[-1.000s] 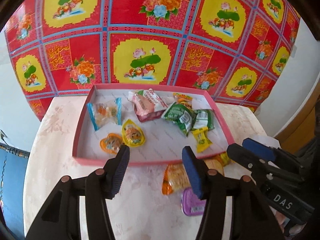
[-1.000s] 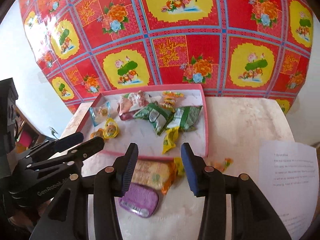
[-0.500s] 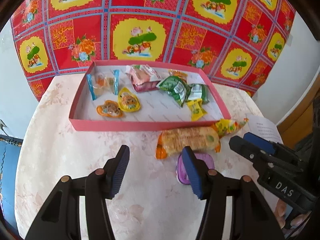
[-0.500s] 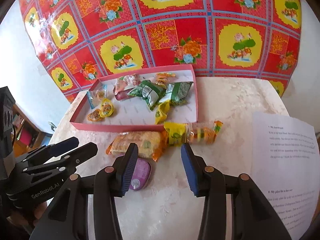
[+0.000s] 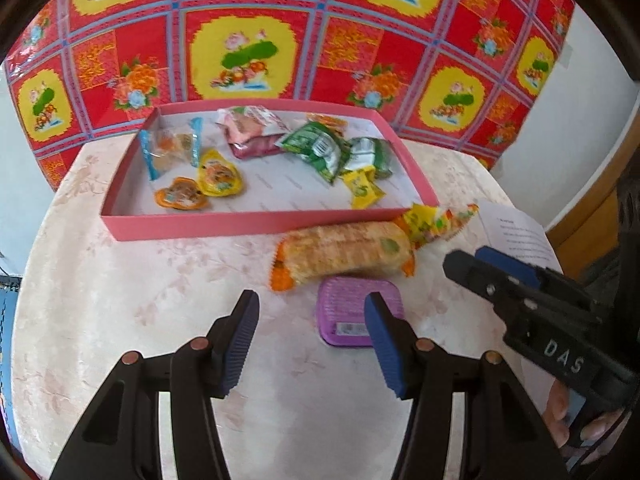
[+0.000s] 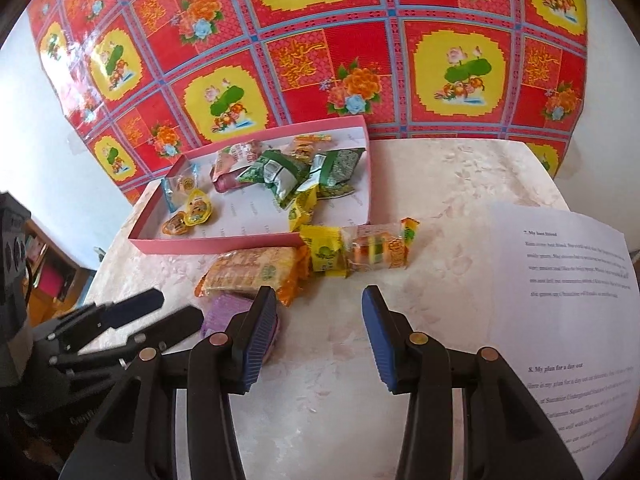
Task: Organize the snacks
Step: 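Withdraw both tools from the tray toward the remaining snacks, then grasp the purple tin with the left tool and lift it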
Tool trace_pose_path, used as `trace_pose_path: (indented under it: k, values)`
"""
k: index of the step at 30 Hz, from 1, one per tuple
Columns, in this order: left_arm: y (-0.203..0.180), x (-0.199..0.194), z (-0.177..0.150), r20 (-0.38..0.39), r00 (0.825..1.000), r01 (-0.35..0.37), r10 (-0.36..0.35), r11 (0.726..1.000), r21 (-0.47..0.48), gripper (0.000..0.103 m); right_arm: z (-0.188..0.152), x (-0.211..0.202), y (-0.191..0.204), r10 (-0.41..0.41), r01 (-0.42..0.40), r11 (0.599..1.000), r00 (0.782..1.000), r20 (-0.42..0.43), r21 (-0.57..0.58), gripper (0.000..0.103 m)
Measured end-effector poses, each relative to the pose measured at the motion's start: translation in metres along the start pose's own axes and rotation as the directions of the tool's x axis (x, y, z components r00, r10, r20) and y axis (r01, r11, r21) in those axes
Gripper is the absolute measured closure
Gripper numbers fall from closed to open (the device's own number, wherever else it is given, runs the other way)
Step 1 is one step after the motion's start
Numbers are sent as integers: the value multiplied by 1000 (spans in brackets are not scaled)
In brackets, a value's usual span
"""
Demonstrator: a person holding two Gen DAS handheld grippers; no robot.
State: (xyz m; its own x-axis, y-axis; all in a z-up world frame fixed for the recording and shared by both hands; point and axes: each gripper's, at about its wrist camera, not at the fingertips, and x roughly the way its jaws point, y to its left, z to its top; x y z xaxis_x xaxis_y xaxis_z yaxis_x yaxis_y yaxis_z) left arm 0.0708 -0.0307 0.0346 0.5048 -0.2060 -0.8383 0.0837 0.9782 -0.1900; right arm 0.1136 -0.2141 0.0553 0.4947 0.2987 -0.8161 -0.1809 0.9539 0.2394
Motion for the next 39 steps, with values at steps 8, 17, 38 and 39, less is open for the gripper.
trace_pose_path:
  k: [8, 17, 38, 39]
  values:
    - [-18, 14, -10, -51, 998, 37, -35, 999, 34, 45, 3, 0, -7, -4, 3, 1000, 1000, 6, 8, 57]
    - [-31, 29, -13, -75, 997, 12, -7, 998, 68, 40, 8, 2, -6, 6, -6, 1000, 1000, -1, -13, 57]
    - [-9, 14, -13, -11, 999, -32, 32, 999, 37, 40, 13, 25, -8, -22, 20, 999, 998, -51, -37, 57]
    - [-6, 12, -13, -4, 999, -39, 39, 999, 32, 40, 14, 28, -7, -25, 23, 999, 998, -55, -41, 57]
